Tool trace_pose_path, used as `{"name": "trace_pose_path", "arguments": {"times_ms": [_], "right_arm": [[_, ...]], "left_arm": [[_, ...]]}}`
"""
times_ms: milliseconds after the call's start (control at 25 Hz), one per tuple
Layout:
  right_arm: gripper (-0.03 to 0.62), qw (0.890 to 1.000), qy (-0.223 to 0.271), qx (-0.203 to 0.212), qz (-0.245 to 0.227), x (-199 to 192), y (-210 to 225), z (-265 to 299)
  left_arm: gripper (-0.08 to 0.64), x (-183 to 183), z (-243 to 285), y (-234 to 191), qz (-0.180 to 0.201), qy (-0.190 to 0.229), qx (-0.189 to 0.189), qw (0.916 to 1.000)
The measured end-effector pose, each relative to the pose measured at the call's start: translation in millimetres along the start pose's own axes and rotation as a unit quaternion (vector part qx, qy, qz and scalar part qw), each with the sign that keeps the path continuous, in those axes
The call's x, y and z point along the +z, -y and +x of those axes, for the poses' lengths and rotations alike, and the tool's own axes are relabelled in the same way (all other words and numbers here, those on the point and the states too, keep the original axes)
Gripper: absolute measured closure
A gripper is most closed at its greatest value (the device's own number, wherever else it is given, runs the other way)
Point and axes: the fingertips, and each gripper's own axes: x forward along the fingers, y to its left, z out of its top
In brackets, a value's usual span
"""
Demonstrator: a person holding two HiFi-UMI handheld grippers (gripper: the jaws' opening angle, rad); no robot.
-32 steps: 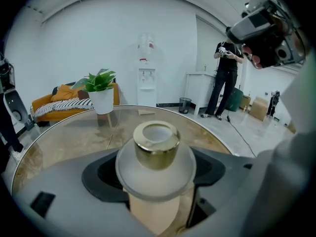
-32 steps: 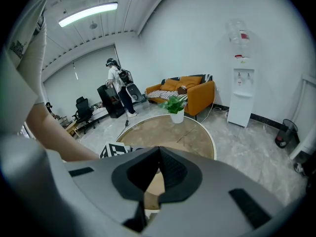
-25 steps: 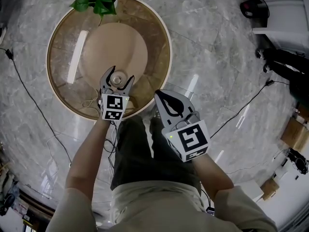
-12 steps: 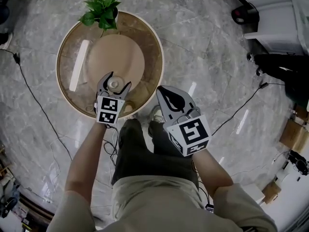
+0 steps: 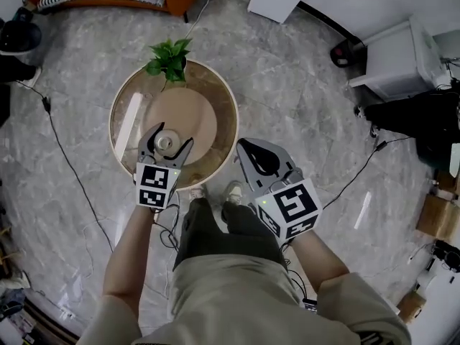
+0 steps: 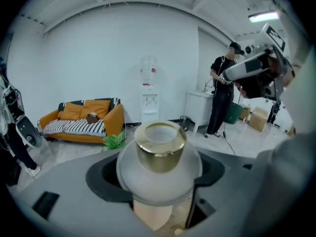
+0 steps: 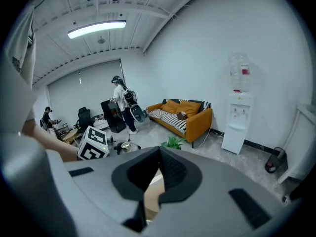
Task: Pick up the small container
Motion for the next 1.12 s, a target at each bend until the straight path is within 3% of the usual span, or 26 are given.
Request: {"name": "trace_pose_path", "arguments": {"times_ms": [240, 480, 720, 960, 1120], "right_arm": [[0.597, 0.999, 0.035, -0.002, -0.028, 60, -19, -51], [0.595, 0.996, 0.072, -0.014, -0.042, 105, -40, -103], [0.595, 0.993, 0.102, -0.028, -0.056, 129, -60, -147], [0.595, 0.991, 0.112, -0.030, -0.066, 137, -78, -177], [0.597, 0.991, 0.110, -0.031, -0.068, 132, -89, -188]], "left_arm": [[0.222, 79, -76, 13, 0.030, 0.039, 0.003, 0.9988], [0.222, 135, -151, 26, 0.063, 0.077, 0.022, 0.9948], [0.222, 164, -214, 50, 0.084, 0.097, 0.019, 0.9915], [0.222, 195, -268, 66, 0.077, 0.133, 0.018, 0.9879], [0.222, 194, -288, 76, 0.090, 0.134, 0.019, 0.9867]]}}
